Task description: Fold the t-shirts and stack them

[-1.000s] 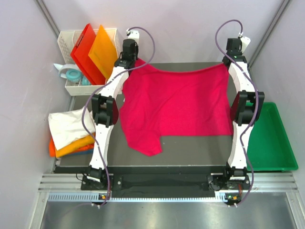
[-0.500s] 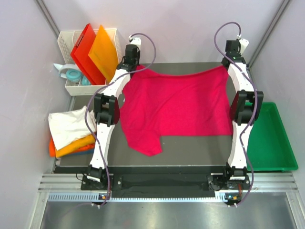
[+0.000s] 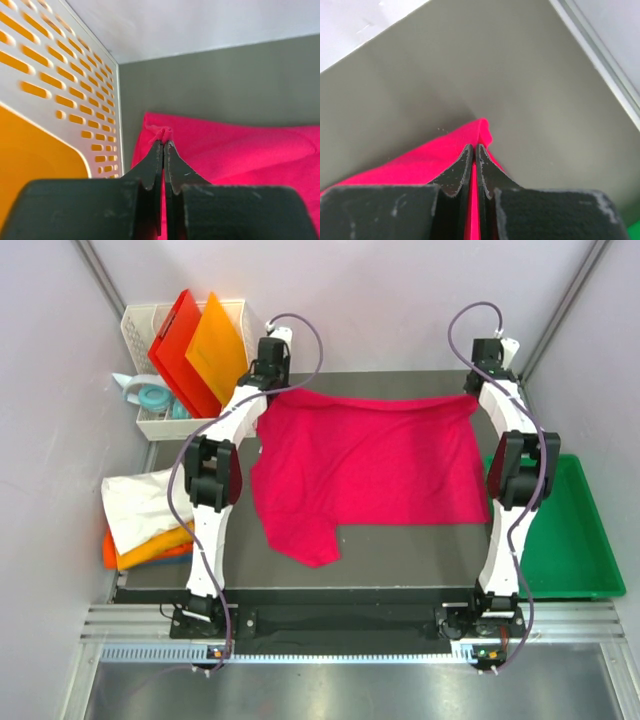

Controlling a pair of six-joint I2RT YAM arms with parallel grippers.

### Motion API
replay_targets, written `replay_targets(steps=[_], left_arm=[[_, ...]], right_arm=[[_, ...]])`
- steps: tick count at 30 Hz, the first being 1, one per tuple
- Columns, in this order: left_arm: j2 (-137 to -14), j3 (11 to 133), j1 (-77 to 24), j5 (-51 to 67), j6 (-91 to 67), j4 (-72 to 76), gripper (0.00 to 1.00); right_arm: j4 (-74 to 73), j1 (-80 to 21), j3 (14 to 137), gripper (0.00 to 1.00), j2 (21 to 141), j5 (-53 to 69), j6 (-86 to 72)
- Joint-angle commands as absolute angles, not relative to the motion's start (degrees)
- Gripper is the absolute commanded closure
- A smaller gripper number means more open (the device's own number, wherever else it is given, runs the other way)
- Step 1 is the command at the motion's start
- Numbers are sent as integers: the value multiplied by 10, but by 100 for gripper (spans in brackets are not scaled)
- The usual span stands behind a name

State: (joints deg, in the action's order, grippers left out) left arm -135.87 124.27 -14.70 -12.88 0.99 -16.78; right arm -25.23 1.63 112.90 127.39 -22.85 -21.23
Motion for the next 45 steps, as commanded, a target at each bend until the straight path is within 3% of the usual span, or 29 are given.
replay_targets(steps=[1, 10, 22, 45], left_arm=[[-1289, 1245, -144, -127, 1, -151, 100], [-1263, 1251, -144, -125, 1, -173, 100], [-1200, 1127, -144, -113, -24, -182, 100], [-1142, 1035, -138, -90, -29, -221, 100]], right_arm=[[-216, 16, 1118, 100, 1195, -240, -215], [-216, 16, 1072, 100, 1151, -248, -216], [-207, 17, 944, 100, 1109, -253, -235], [-263, 30, 901, 100, 1129, -261, -240]])
